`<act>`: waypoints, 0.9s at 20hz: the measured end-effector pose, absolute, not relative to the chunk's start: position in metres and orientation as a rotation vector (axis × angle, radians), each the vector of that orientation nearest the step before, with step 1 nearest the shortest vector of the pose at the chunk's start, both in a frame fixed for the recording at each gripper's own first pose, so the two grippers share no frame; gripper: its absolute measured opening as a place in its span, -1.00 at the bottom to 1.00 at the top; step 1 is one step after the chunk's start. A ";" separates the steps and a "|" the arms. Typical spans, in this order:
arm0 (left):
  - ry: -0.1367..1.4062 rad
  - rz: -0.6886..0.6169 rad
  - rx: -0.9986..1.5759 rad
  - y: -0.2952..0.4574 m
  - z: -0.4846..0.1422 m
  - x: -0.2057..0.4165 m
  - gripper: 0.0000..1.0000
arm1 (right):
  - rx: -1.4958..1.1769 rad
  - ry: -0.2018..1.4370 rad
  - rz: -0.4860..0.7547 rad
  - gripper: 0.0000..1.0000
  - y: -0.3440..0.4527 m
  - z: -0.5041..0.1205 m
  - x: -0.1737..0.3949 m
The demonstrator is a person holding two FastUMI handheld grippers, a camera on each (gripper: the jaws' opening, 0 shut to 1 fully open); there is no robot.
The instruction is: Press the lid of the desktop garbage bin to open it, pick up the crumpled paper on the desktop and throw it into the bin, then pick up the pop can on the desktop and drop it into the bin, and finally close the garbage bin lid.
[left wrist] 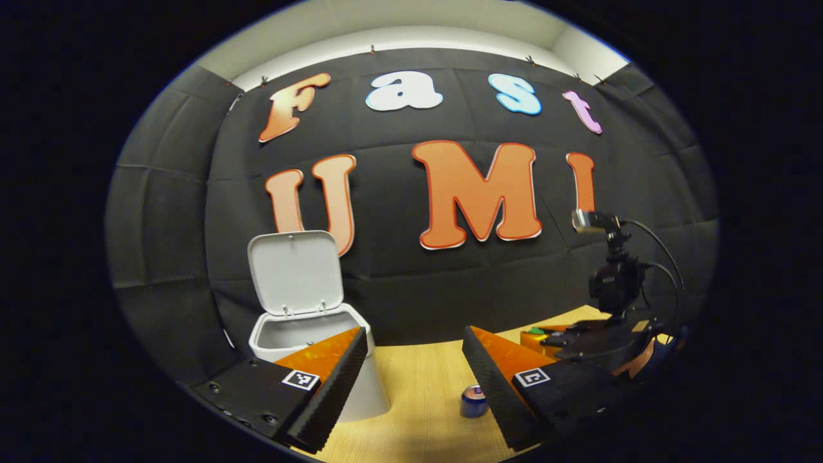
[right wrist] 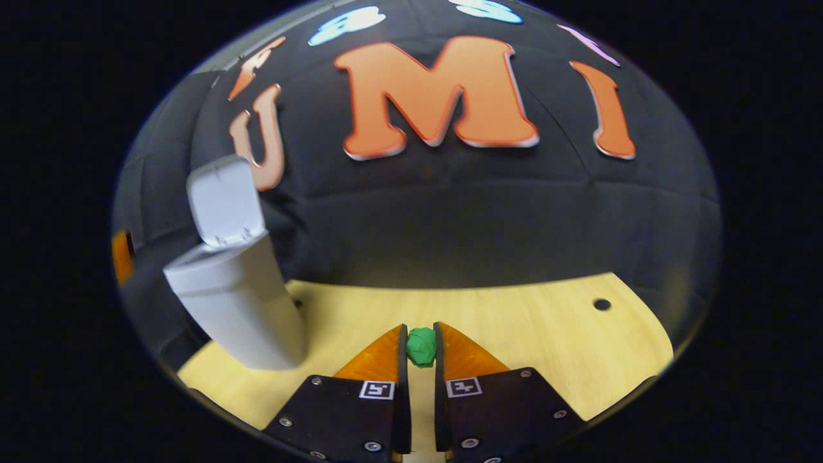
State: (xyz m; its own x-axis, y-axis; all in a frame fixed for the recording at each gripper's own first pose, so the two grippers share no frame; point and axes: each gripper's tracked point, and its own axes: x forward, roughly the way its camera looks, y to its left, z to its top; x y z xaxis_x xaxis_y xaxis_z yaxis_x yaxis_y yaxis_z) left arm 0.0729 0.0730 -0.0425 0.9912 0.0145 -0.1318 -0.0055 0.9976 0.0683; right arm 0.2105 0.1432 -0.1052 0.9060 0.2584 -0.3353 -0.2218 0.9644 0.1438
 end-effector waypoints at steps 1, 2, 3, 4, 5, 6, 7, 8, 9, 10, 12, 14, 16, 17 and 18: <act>0.124 0.037 0.061 0.086 -0.039 0.067 0.88 | 0.108 0.343 0.293 -0.72 0.170 -0.079 0.212; 0.115 0.069 0.054 0.099 -0.036 0.061 0.88 | 0.104 0.318 0.328 -0.71 0.200 -0.059 0.219; 0.112 0.100 0.046 0.114 -0.034 0.055 0.88 | 0.092 0.297 0.366 -0.71 0.230 -0.043 0.223; 0.109 0.133 0.038 0.129 -0.034 0.047 0.88 | 0.075 0.284 0.399 -0.72 0.255 -0.037 0.227; 0.105 0.165 0.030 0.144 -0.033 0.041 0.88 | 0.068 0.288 0.439 -0.72 0.282 -0.032 0.228; 0.099 0.197 0.023 0.158 -0.031 0.034 0.88 | 0.063 0.290 0.475 -0.72 0.313 -0.026 0.229; 0.100 0.229 0.014 0.172 -0.030 0.029 0.88 | 0.055 0.292 0.500 -0.72 0.336 -0.024 0.230; 0.100 0.256 0.003 0.184 -0.031 0.024 0.88 | 0.041 0.292 0.526 -0.72 0.359 -0.024 0.231; 0.098 0.281 -0.007 0.197 -0.030 0.019 0.88 | 0.014 0.310 0.545 -0.71 0.382 -0.030 0.234; 0.100 0.302 -0.016 0.207 -0.031 0.014 0.88 | -0.010 0.334 0.563 -0.72 0.401 -0.033 0.238; 0.115 0.336 -0.031 0.224 -0.040 0.004 0.88 | -0.031 0.369 0.562 -0.72 0.415 -0.045 0.249; 0.131 0.362 -0.048 0.236 -0.048 0.000 0.99 | -0.047 0.402 0.558 -0.72 0.420 -0.051 0.258; 0.145 0.372 -0.059 0.243 -0.056 -0.002 0.89 | -0.035 0.429 0.551 -0.70 0.424 -0.060 0.264; 0.149 0.375 -0.059 0.245 -0.059 -0.004 0.89 | -0.031 0.428 0.539 -0.55 0.421 -0.061 0.266; 0.148 0.376 -0.060 0.248 -0.060 -0.003 0.91 | -0.031 0.423 0.538 -0.52 0.422 -0.060 0.266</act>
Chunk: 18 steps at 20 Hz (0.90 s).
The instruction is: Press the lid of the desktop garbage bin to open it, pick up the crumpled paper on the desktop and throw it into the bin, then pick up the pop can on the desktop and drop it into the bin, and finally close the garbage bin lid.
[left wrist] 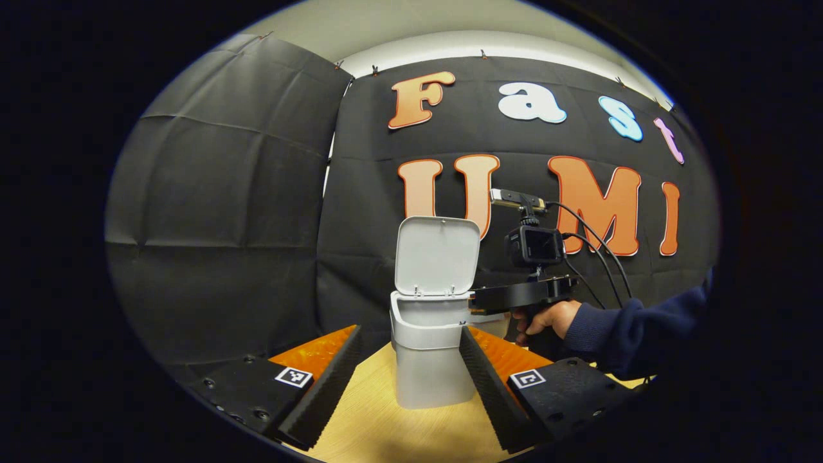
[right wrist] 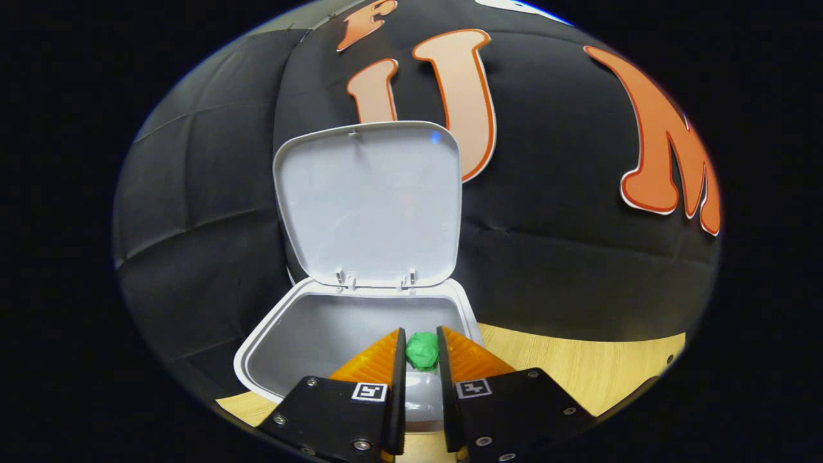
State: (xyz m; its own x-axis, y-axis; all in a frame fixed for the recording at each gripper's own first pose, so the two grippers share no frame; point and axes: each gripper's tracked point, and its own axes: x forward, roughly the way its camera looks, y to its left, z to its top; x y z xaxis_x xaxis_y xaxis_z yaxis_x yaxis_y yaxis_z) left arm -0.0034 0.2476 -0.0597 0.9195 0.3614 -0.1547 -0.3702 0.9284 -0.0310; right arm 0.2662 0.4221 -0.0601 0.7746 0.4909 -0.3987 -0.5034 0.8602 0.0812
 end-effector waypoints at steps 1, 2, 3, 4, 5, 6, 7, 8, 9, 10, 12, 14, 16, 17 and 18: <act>0.148 0.378 -0.064 0.249 -0.060 -0.002 0.90 | -0.029 0.410 0.542 -0.46 0.421 -0.056 0.267; 0.148 0.374 -0.069 0.249 -0.060 0.001 0.90 | -0.021 0.393 0.561 -0.43 0.423 -0.053 0.265; 0.150 0.369 -0.071 0.247 -0.062 0.004 0.90 | -0.029 0.371 0.558 -0.34 0.420 -0.048 0.268; 0.152 0.362 -0.074 0.244 -0.063 0.008 0.90 | -0.044 0.348 0.559 -0.22 0.420 -0.042 0.269; 0.152 0.354 -0.075 0.241 -0.064 0.011 0.90 | -0.055 0.338 0.562 -0.04 0.419 -0.041 0.268; 0.154 0.347 -0.074 0.237 -0.065 0.013 0.91 | -0.057 0.343 0.577 0.03 0.420 -0.042 0.264; 0.153 0.341 -0.071 0.234 -0.065 0.013 0.91 | -0.062 0.347 0.584 0.13 0.416 -0.041 0.260; 0.153 0.334 -0.069 0.230 -0.065 0.013 0.91 | -0.068 0.345 0.581 0.17 0.410 -0.039 0.260; 0.153 0.322 -0.068 0.225 -0.066 0.016 0.90 | -0.066 0.335 0.574 0.23 0.401 -0.033 0.258; 0.156 0.306 -0.068 0.219 -0.067 0.018 0.90 | -0.057 0.324 0.570 0.24 0.389 -0.026 0.253; 0.154 0.266 -0.066 0.201 -0.068 0.026 0.90 | -0.044 0.291 0.552 0.31 0.356 -0.009 0.242; 0.152 0.204 -0.067 0.178 -0.070 0.038 0.90 | -0.051 0.240 0.516 0.49 0.313 0.007 0.232; 0.151 0.132 -0.063 0.149 -0.074 0.052 0.90 | -0.049 0.201 0.454 0.75 0.262 0.021 0.220; 0.153 0.093 -0.063 0.131 -0.076 0.057 0.90 | -0.039 0.189 0.413 0.84 0.233 0.027 0.214; 0.160 0.053 -0.062 0.113 -0.081 0.062 0.90 | -0.029 0.179 0.371 0.87 0.203 0.031 0.209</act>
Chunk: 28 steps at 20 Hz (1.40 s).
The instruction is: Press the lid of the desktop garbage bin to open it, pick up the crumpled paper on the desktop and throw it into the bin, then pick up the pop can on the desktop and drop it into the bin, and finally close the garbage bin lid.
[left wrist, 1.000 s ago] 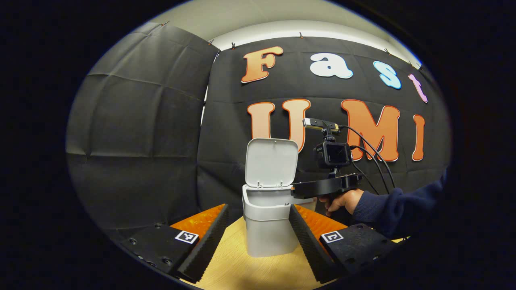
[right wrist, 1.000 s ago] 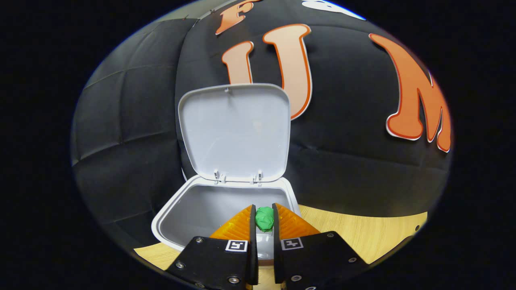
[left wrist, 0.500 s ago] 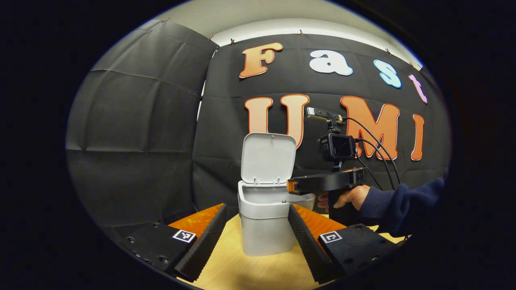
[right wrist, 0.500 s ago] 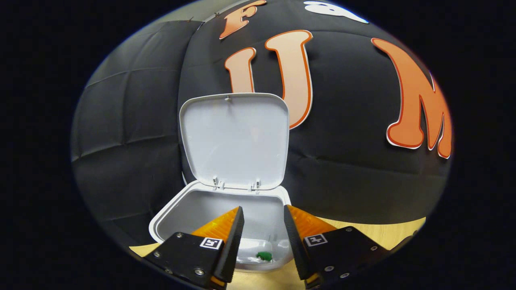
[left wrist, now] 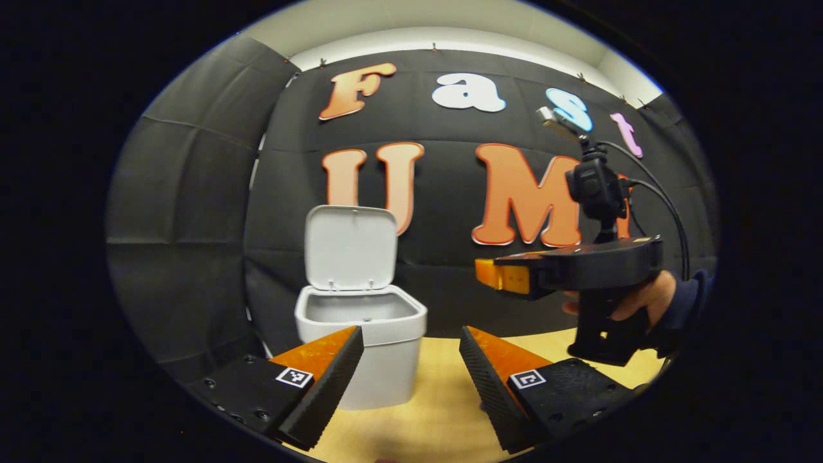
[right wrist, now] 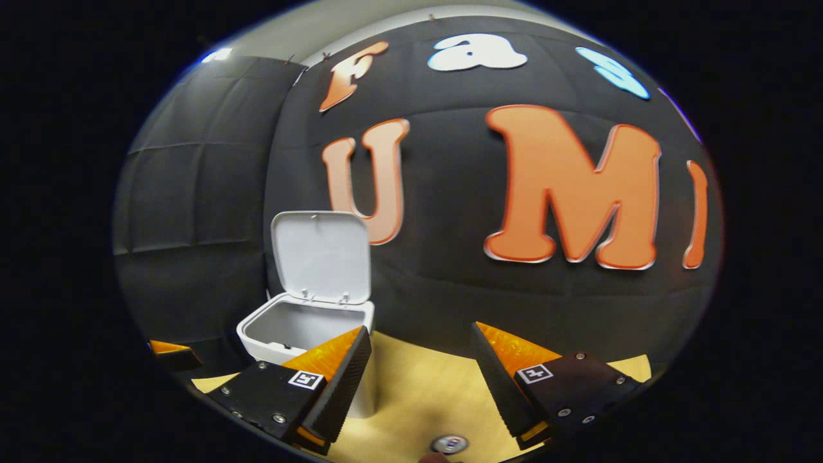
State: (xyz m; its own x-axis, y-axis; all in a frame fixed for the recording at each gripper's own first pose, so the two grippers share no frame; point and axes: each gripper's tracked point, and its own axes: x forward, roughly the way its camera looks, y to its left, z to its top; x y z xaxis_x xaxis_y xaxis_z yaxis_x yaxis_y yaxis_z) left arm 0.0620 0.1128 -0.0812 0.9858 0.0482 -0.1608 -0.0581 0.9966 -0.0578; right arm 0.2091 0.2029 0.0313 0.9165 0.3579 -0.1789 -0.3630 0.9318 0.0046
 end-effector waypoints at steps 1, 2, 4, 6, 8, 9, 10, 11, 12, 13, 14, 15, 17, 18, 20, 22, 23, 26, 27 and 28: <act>0.168 0.016 -0.064 0.095 -0.086 0.068 0.90 | -0.023 0.171 0.322 0.88 0.172 0.035 0.204; 0.178 -0.020 -0.065 0.077 -0.095 0.073 0.90 | -0.024 0.172 0.280 1.00 0.143 0.035 0.199; 0.189 -0.111 -0.087 0.038 -0.111 0.082 0.91 | -0.025 0.200 0.210 1.00 0.091 0.026 0.185; 0.250 -0.169 -0.078 0.008 -0.143 0.090 0.90 | -0.023 0.242 0.137 0.87 0.046 0.011 0.170; 0.298 -0.207 -0.059 -0.015 -0.176 0.098 0.91 | -0.013 0.272 0.069 0.88 0.007 -0.002 0.151; 0.332 -0.216 -0.045 -0.023 -0.197 0.101 0.91 | -0.009 0.294 0.038 0.88 -0.009 -0.009 0.145; 0.373 -0.220 -0.021 -0.028 -0.220 0.100 0.91 | -0.001 0.315 0.016 0.87 -0.023 -0.017 0.139; 0.414 -0.233 -0.003 -0.033 -0.243 0.098 0.91 | 0.004 0.337 -0.009 0.88 -0.034 -0.024 0.134; 0.455 -0.233 0.017 -0.035 -0.263 0.097 0.92 | 0.011 0.350 -0.025 0.88 -0.042 -0.029 0.130; 0.493 -0.243 0.028 -0.037 -0.282 0.099 0.92 | 0.009 0.351 -0.048 0.88 -0.050 -0.030 0.129; 0.534 -0.240 0.036 -0.038 -0.302 0.099 0.94 | 0.004 0.352 -0.062 0.88 -0.056 -0.032 0.130; 0.551 -0.245 0.029 -0.043 -0.319 0.104 0.94 | -0.008 0.352 -0.076 0.88 -0.059 -0.032 0.131; 0.580 -0.237 0.035 -0.047 -0.345 0.115 0.95 | -0.023 0.365 -0.085 0.88 -0.063 -0.037 0.133; 0.590 -0.239 0.032 -0.048 -0.356 0.122 0.95 | -0.022 0.368 -0.085 0.88 -0.063 -0.038 0.134; 0.598 -0.248 0.042 -0.051 -0.375 0.136 0.96 | -0.019 0.371 -0.089 0.88 -0.061 -0.039 0.139; 0.600 -0.264 0.039 -0.058 -0.387 0.144 0.96 | -0.019 0.372 -0.091 0.88 -0.058 -0.041 0.142; 0.598 -0.271 0.043 -0.061 -0.392 0.148 0.96 | -0.023 0.374 -0.091 0.88 -0.058 -0.041 0.144; 0.574 -0.306 0.038 -0.071 -0.399 0.163 0.95 | -0.036 0.376 -0.097 0.88 -0.057 -0.042 0.150; 0.564 -0.311 0.047 -0.073 -0.400 0.168 0.95 | -0.039 0.381 -0.096 0.88 -0.056 -0.044 0.151; 0.549 -0.316 0.056 -0.075 -0.401 0.172 0.96 | -0.048 0.384 -0.100 0.88 -0.056 -0.047 0.152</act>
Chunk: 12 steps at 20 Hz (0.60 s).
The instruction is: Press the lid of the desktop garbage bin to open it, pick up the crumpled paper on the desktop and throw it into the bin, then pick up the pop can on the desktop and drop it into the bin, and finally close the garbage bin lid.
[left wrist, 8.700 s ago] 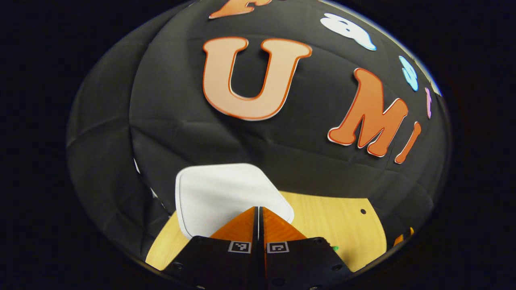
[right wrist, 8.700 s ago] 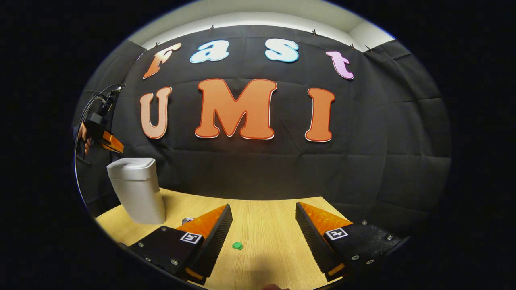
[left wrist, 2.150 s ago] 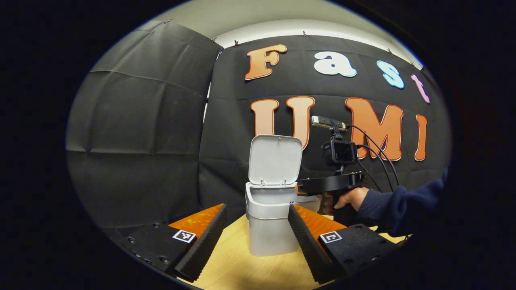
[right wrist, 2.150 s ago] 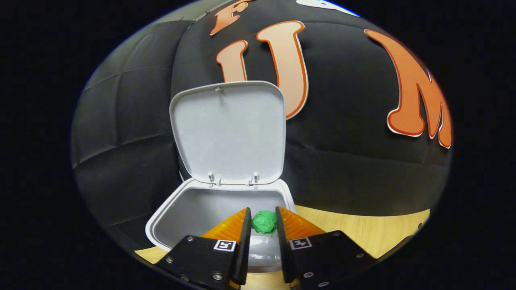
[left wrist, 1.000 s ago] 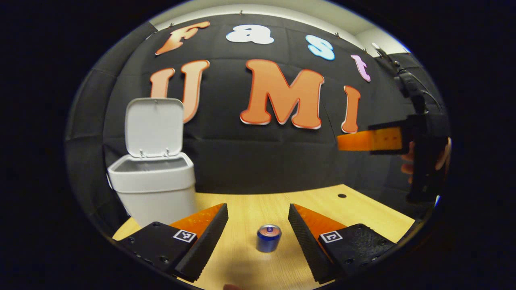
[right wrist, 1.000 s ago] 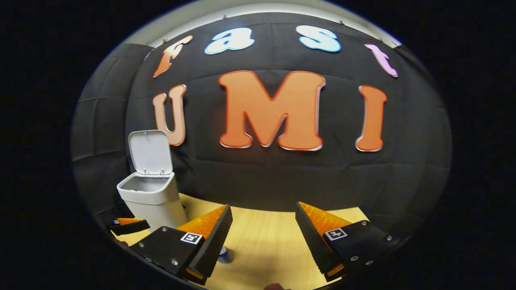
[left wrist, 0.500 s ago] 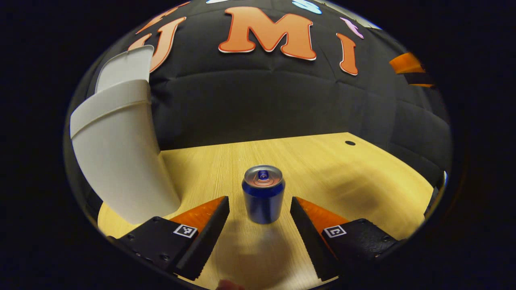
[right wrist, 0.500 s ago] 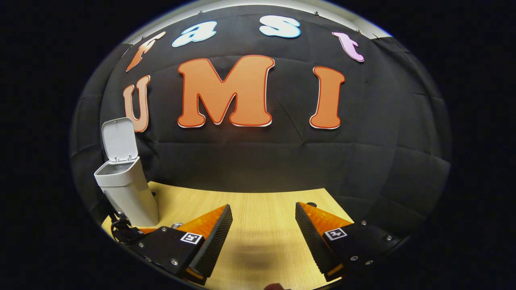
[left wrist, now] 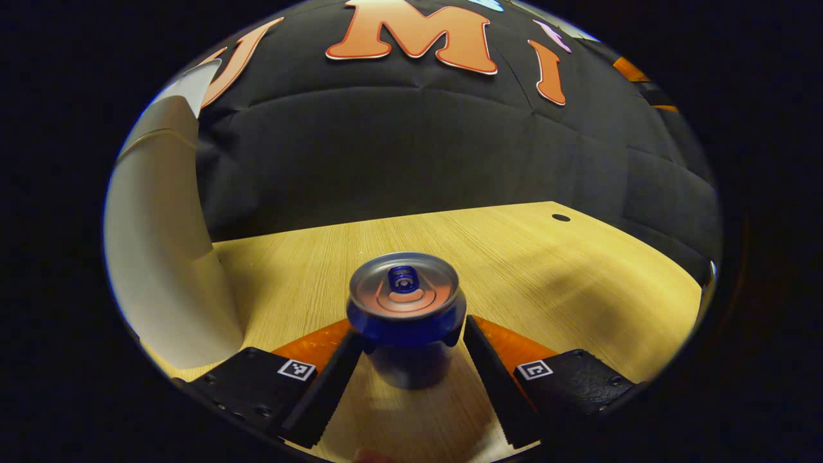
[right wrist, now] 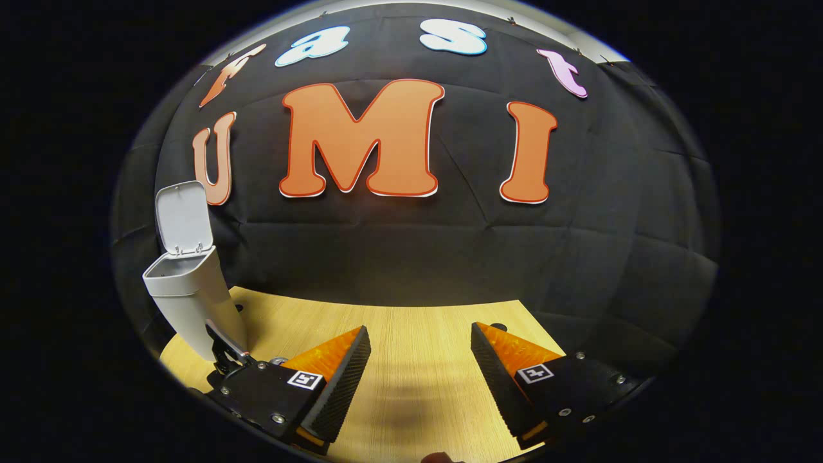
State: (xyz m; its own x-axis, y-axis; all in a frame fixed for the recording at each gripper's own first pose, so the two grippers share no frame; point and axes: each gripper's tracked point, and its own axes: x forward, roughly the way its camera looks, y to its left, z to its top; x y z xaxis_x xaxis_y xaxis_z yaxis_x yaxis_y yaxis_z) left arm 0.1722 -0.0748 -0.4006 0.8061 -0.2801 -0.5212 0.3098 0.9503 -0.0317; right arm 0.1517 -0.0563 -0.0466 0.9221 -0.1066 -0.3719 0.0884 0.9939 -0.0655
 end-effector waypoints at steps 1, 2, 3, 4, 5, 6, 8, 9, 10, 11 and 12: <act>0.530 -0.315 0.061 -0.075 -0.399 0.178 0.96 | -0.051 0.390 -0.096 0.88 -0.055 -0.048 0.153; 0.506 -0.331 0.057 -0.080 -0.396 0.182 0.95 | -0.057 0.392 -0.097 0.88 -0.054 -0.050 0.153; 0.494 -0.338 0.058 -0.082 -0.395 0.185 0.94 | -0.060 0.393 -0.095 0.88 -0.053 -0.050 0.155; 0.490 -0.338 0.065 -0.081 -0.395 0.186 0.94 | -0.061 0.398 -0.094 0.87 -0.051 -0.052 0.155; 0.492 -0.338 0.068 -0.081 -0.396 0.186 0.93 | -0.060 0.399 -0.090 0.87 -0.049 -0.054 0.156; 0.490 -0.339 0.064 -0.080 -0.396 0.187 0.82 | -0.064 0.399 -0.090 0.88 -0.049 -0.054 0.156; 0.487 -0.337 0.060 -0.082 -0.394 0.187 0.69 | -0.067 0.401 -0.085 0.88 -0.046 -0.055 0.158; 0.480 -0.334 0.062 -0.083 -0.392 0.188 0.67 | -0.065 0.402 -0.082 0.88 -0.045 -0.055 0.159; 0.480 -0.336 0.066 -0.083 -0.393 0.187 0.64 | -0.065 0.404 -0.079 0.88 -0.044 -0.056 0.159; 0.481 -0.331 0.073 -0.081 -0.392 0.187 0.63 | -0.068 0.399 -0.081 0.87 -0.045 -0.055 0.160; 0.480 -0.336 0.071 -0.083 -0.388 0.185 0.60 | -0.068 0.399 -0.077 0.88 -0.044 -0.055 0.160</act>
